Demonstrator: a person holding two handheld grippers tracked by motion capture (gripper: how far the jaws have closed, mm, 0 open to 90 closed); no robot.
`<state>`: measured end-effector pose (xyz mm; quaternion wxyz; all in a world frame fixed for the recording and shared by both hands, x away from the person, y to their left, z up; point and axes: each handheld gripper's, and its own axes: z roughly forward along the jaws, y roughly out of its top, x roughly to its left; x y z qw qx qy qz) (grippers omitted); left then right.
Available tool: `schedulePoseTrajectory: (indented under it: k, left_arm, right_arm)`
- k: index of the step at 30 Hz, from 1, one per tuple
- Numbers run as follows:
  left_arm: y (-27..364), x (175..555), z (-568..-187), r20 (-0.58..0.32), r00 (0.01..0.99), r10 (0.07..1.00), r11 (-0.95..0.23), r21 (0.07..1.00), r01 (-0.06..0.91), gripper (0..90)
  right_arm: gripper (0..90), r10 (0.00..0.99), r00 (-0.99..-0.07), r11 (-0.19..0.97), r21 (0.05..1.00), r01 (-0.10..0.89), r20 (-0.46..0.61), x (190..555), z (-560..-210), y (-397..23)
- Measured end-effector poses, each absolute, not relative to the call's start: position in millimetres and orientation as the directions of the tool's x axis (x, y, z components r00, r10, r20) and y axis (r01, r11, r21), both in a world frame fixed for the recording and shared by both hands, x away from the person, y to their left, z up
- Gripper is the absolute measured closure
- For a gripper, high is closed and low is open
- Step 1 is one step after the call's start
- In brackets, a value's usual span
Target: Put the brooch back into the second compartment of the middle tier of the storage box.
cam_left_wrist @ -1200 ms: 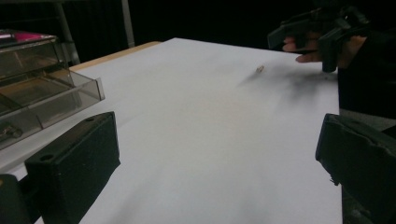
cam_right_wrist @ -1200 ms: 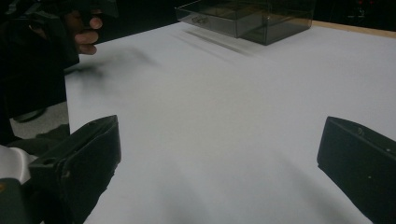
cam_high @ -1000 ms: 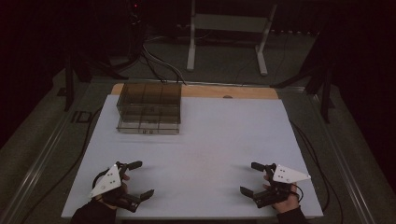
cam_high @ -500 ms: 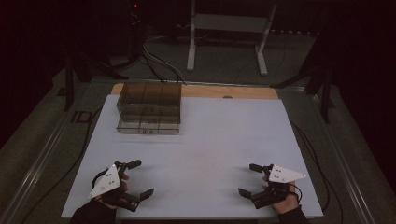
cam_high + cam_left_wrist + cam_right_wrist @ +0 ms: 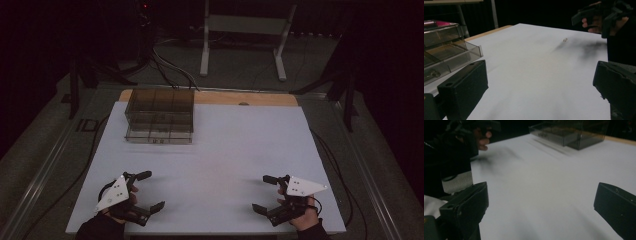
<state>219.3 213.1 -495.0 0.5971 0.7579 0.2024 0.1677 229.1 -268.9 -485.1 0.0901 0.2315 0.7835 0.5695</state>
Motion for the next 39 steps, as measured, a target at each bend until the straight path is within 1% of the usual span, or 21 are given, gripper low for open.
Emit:
schedulePoseTrajectory:
  k: [8, 18, 26, 33, 39]
  left_arm:
    - [212, 220, -496, 0.008, 0.863, 0.505, -0.209, 0.971, 0.113, 0.4]
    - [212, 219, -496, 0.012, 0.860, 0.511, -0.209, 0.972, 0.110, 0.4]
    - [212, 219, -495, 0.007, 0.860, 0.510, -0.205, 0.972, 0.113, 0.4]
    - [213, 219, -495, 0.007, 0.861, 0.508, -0.209, 0.971, 0.116, 0.3]
    - [212, 219, -495, 0.006, 0.861, 0.508, -0.209, 0.971, 0.116, 0.4]
  right_arm:
    - [0.0, 0.462, -0.875, 0.189, 0.947, 0.258, 0.146, 232, -467, -274]
    - [0.0, 0.481, -0.870, 0.187, 0.956, 0.227, 0.112, 242, -453, -277]
    - [0.0, 0.505, -0.857, 0.184, 0.956, 0.227, 0.106, 250, -447, -281]
    - [0.0, 0.560, -0.819, 0.165, 0.953, 0.252, 0.120, 257, -447, -290]
    - [0.0, 0.599, -0.793, 0.186, 0.944, 0.273, 0.111, 262, -450, -298]
